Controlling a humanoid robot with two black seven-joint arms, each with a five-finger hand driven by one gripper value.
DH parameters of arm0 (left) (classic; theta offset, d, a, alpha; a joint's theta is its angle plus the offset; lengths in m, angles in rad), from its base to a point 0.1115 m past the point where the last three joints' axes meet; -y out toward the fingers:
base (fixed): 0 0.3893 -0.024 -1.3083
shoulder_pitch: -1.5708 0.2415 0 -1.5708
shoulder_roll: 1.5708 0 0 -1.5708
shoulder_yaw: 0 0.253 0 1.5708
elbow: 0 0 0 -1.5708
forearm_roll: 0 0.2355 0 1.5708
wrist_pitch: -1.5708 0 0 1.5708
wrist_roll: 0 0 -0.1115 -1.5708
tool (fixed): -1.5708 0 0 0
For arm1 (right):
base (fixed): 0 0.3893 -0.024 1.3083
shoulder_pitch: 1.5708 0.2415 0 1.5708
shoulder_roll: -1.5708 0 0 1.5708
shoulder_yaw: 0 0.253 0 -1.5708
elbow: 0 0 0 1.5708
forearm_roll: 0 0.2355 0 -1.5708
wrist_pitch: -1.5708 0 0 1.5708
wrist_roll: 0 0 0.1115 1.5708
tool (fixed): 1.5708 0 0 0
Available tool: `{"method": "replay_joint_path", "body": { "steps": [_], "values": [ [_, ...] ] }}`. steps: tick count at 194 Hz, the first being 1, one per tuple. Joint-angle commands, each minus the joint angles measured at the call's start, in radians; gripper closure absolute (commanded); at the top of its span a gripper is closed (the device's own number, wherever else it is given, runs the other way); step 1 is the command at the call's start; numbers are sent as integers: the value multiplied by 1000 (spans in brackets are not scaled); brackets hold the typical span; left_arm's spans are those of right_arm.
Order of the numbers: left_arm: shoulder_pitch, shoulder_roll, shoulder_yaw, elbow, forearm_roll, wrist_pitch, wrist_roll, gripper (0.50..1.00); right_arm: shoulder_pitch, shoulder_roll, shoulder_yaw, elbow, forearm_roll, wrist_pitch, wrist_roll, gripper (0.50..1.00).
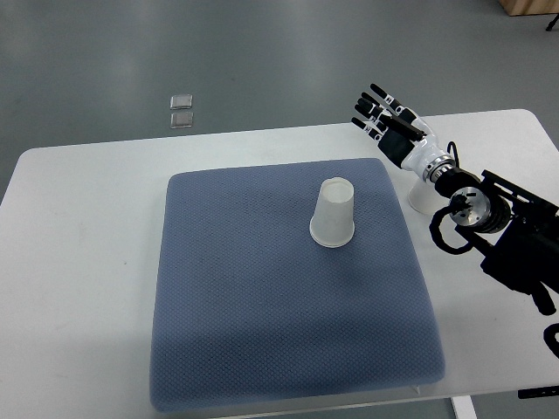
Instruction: Stack paper cups
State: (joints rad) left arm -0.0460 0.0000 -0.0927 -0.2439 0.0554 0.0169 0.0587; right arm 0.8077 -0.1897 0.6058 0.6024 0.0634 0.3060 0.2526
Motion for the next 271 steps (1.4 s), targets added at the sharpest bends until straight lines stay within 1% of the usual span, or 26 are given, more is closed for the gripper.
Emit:
{"method": "replay_joint_path", "body": {
  "steps": [1,9,19,30,49,59,60,62,65,76,77,93,97,114,116,140,153,157,183,232,247,271],
  "values": [
    [0,0,1,-2,0,0,0,500,2,-43,0,23,-122,41,-29,574],
    [0,0,1,-2,0,0,0,500,2,-89,-1,71,-188,61,-61,574],
    [0,0,1,-2,0,0,0,500,14,-146,-17,115,-234,68,-81,574],
    [0,0,1,-2,0,0,0,500,57,-204,-78,143,-255,70,-87,574],
    [0,0,-1,-3,1,-2,0,500,175,-316,-319,174,-255,73,-87,574],
    [0,0,-1,-3,1,-2,0,500,176,-316,-319,174,-255,73,-87,574],
    [0,0,-1,-11,1,-2,0,500,253,-367,-442,201,-258,82,-87,574],
    [0,0,-1,-14,1,-2,0,500,271,-376,-472,209,-260,84,-87,574],
    [0,0,-1,-20,1,-2,0,500,303,-395,-515,221,-264,88,-87,574],
    [0,0,-1,-20,1,-2,0,500,303,-395,-515,221,-264,88,-87,574],
    [0,0,1,-32,0,-2,0,500,397,-433,-637,252,-281,97,-90,574],
    [0,0,1,-46,0,-2,0,500,548,-470,-822,296,-329,125,-102,574],
    [0,0,1,-48,0,-2,0,500,565,-471,-845,301,-336,130,-104,574],
    [-2,0,-1,-54,1,-2,0,500,763,-481,-1058,341,-396,166,-122,574],
    [-2,0,-1,-54,1,-2,0,500,763,-481,-1058,341,-396,166,-122,574],
    [-2,0,-2,-54,1,-2,0,500,1005,-464,-1296,379,-499,242,-173,574],
    [-2,0,-2,-54,1,-2,0,500,1110,-407,-1397,392,-571,298,-208,574],
    [-2,0,-2,-54,1,-2,0,500,1131,-389,-1422,393,-594,305,-214,574],
    [-2,0,-2,-54,0,-2,0,500,1231,-327,-1509,401,-714,305,-219,574],
    [-2,0,-7,-54,-2,-2,0,500,1423,-323,-1506,398,-740,305,-214,572],
    [0,0,-4,-54,-2,-2,0,500,1447,-332,-1506,399,-740,305,-213,572],
    [-2,0,-4,-54,0,-2,0,500,1446,-339,-1508,401,-751,305,-213,572]
  ]
}}
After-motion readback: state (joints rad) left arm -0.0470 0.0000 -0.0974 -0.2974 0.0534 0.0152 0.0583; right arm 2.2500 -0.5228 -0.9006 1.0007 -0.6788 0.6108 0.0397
